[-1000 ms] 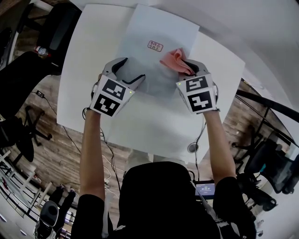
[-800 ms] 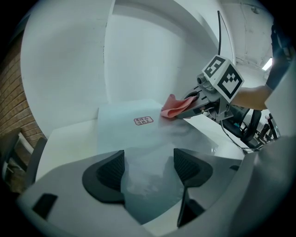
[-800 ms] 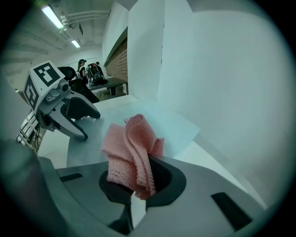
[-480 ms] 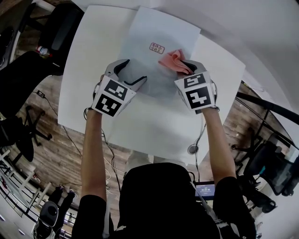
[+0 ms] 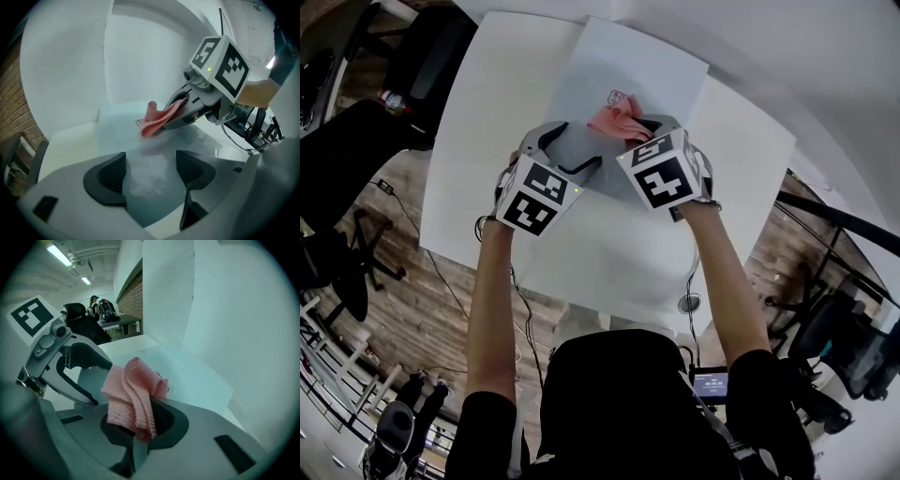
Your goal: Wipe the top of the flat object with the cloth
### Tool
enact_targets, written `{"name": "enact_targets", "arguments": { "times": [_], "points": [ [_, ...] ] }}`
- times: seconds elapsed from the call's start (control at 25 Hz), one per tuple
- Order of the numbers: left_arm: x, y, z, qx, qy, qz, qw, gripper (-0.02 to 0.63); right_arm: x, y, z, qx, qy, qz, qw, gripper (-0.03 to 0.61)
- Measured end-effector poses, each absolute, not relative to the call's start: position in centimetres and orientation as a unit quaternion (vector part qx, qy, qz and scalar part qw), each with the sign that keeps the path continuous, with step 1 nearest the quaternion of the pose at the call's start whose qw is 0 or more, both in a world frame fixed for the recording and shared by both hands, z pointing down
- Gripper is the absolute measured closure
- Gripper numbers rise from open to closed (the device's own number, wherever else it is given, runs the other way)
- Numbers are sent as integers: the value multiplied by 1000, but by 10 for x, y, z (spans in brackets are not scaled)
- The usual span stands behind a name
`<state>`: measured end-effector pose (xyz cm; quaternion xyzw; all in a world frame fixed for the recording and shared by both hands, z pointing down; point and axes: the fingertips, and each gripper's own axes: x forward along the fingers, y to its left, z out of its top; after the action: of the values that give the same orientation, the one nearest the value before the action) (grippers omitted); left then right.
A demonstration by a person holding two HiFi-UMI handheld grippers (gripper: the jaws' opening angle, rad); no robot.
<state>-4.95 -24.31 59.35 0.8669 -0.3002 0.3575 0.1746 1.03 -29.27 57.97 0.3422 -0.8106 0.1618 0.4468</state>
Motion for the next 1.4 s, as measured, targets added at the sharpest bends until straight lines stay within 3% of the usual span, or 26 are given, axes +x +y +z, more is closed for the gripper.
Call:
{"name": "enact_targets", "arguments": {
  "times": [0.68, 1.4],
  "points": [
    [-48, -245, 591, 869, -297, 354, 175, 285, -27, -292, 582, 325, -825, 207, 414, 534],
    [-51, -244, 592, 869, -297, 354, 178, 285, 70, -327, 583, 426, -771, 219, 419, 534]
  ]
}}
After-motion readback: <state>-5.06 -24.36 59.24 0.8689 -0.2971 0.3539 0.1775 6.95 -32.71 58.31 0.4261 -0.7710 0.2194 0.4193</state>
